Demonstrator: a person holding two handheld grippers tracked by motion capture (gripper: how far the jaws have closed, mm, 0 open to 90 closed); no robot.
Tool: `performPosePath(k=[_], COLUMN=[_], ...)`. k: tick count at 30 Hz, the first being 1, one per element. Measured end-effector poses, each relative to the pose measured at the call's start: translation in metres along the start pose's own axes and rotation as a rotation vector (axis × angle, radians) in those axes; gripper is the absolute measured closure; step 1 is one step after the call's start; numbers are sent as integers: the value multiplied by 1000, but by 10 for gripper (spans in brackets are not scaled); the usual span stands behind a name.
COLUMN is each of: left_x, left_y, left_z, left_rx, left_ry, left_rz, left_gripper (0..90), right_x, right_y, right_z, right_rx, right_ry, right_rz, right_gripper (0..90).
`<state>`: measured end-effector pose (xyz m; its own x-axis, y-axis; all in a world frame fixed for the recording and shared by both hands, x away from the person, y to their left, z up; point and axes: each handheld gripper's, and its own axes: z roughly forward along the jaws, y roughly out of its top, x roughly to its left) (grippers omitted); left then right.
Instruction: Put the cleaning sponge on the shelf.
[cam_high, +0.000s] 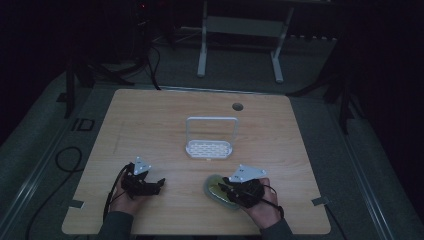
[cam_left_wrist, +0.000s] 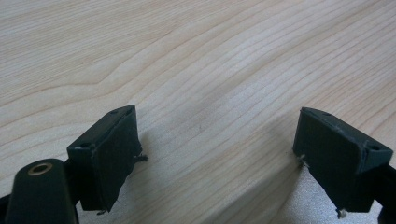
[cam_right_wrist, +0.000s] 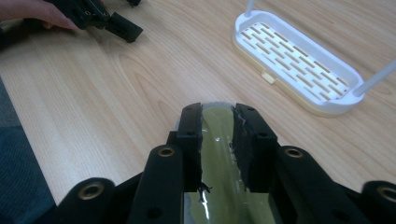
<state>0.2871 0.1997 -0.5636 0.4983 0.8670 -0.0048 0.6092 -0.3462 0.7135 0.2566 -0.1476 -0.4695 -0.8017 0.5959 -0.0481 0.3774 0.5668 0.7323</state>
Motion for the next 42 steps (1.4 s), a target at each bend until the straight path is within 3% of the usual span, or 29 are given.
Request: performPosePath(k=[12, 16, 30, 42], left_x=[0, 0, 0, 0], left_y=[0, 0, 0, 0], left_z=[0, 0, 0, 0], left_rx=[0, 0, 0, 0], left_ry=[0, 0, -1, -1], left_rz=[0, 0, 1, -1], left_gripper=[145, 145, 145, 145], right_x=[-13, -19, -24, -28], right_y=[9, 13, 25, 32], right_z=[5, 5, 16, 24], right_rx=[115, 163, 311, 373], right_ry=[0, 20, 65, 80], right_rz=[-18, -11, -57, -68], right_gripper=[657, 650, 618, 591])
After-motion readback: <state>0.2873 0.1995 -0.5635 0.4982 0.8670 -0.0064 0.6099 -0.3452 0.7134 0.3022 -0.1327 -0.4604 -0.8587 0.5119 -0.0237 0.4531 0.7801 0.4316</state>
